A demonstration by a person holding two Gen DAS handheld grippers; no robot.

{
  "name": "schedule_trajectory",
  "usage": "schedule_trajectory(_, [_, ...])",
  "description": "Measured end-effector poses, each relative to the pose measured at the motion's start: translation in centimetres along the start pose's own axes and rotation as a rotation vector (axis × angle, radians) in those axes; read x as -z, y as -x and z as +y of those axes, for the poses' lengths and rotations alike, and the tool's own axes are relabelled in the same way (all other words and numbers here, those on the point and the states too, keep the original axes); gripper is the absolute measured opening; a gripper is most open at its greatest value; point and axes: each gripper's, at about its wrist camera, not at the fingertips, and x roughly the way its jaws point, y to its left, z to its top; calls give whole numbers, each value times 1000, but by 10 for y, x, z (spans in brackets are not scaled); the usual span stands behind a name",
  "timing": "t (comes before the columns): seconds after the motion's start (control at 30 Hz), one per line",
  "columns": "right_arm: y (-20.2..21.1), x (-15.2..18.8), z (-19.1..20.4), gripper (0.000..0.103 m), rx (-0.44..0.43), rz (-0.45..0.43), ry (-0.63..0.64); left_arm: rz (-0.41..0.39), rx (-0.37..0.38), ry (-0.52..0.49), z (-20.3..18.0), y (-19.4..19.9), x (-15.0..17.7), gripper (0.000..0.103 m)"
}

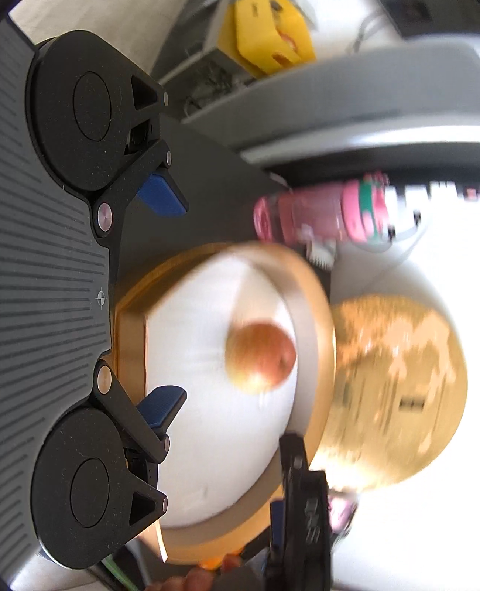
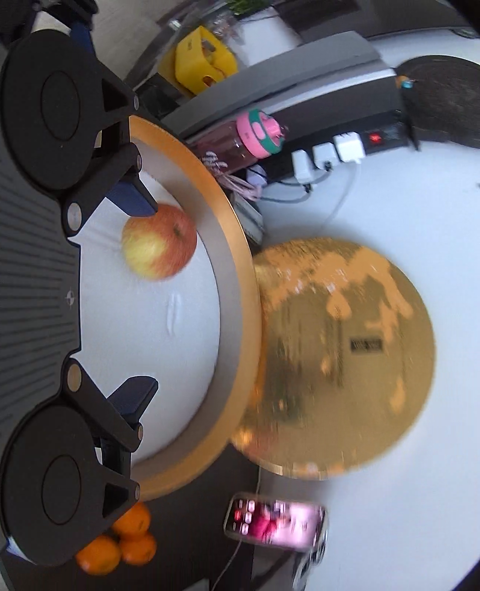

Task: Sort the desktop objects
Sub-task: 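Open the right gripper and move it back to the mandarins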

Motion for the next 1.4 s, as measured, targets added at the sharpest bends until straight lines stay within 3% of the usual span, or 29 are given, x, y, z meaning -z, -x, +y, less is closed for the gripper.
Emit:
schedule_trajectory(0.2, [56,34,-66,94,176,-86,-73,11,98,-111,-47,-4,-3,101])
schedule_trajectory(0.33, [69,55,-99,93,269,-98,-126,30,156,-167,-76,-10,-5,101])
schedule_trajectory(0.47, [61,72,-116,77,323,-76,-140,49,166,-190,-95,-13,-3,100])
schedule_trajectory(0.57, [48,77,-122,70,329,-49,-135,61,162,-194,-100,-16,-2,100])
schedule_trajectory(0.8, [27,80,-137,70,342,-32,-121,95,166,-167,-100,-21,-6,102])
schedule_trajectory(0.93, [14,76,-153,70,366,-40,-138,70,159,-182,-102,-19,-9,97])
schedule_trajectory(1.4, [-30,66,-190,67,382,-36,-207,39,249,-239,-113,-17,-7,98])
